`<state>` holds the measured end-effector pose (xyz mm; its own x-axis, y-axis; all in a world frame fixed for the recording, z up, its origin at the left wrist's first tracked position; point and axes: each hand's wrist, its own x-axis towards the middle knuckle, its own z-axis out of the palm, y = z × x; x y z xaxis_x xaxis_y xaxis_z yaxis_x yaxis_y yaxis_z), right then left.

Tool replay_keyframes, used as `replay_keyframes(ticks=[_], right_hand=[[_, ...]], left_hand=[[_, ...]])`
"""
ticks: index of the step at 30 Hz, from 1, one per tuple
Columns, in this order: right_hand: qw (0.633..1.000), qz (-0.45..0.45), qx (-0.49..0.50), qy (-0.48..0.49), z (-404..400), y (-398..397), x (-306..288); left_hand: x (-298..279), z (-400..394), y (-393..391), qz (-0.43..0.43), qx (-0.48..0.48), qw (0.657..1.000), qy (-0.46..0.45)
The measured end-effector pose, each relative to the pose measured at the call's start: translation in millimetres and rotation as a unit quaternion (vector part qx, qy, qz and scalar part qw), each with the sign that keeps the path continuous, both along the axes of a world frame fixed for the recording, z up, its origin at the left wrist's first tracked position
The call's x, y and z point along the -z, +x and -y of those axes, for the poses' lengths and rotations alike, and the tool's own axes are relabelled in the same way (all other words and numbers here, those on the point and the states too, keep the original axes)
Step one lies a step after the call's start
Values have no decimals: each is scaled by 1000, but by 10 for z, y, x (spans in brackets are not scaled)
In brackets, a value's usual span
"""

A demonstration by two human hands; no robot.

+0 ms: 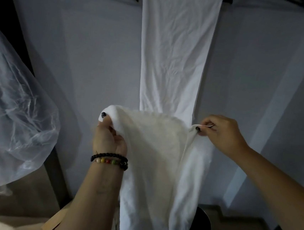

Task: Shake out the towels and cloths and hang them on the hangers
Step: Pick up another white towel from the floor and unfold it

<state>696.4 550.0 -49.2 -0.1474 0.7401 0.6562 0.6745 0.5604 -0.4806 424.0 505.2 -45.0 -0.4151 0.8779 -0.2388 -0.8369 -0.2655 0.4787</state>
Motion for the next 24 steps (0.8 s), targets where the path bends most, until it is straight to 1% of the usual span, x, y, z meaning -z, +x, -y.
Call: replay_keyframes(ticks=[2,3,4,6,8,10,12,15,18,20,24], right_hand=[[998,-50,-8,-31,60,9,-3],[998,-55,-22,-36,110,-25,-23],[997,-52,-42,-37,167,-89,-53],[996,-38,-78,-33,274,-277,-132],[995,-15,-96,-1,369,-480,-214],[993,-2,-107,41,457,-644,-270],[991,-18,-122,52,516,-741,-282],[987,-41,-156,-3,552,-788,-296],[985,-14,-167,-49,545,-791,-330],[984,-19,-168,-61,534,-794,-326],[983,-64,-161,-67,529,-820,-277]], left_hand=[[1,-3,-64,-50,-7,999,-3],[-4,3,-67,-90,-4,996,0],[0,13,-40,-142,1,990,2],[34,36,77,-254,18,967,13],[90,70,218,-318,54,945,56],[154,104,315,-337,90,930,113],[190,133,349,-348,118,918,149],[201,161,352,-340,146,913,170],[239,192,366,-338,158,910,181],[271,214,377,-351,160,903,188],[318,232,367,-359,169,894,207]])
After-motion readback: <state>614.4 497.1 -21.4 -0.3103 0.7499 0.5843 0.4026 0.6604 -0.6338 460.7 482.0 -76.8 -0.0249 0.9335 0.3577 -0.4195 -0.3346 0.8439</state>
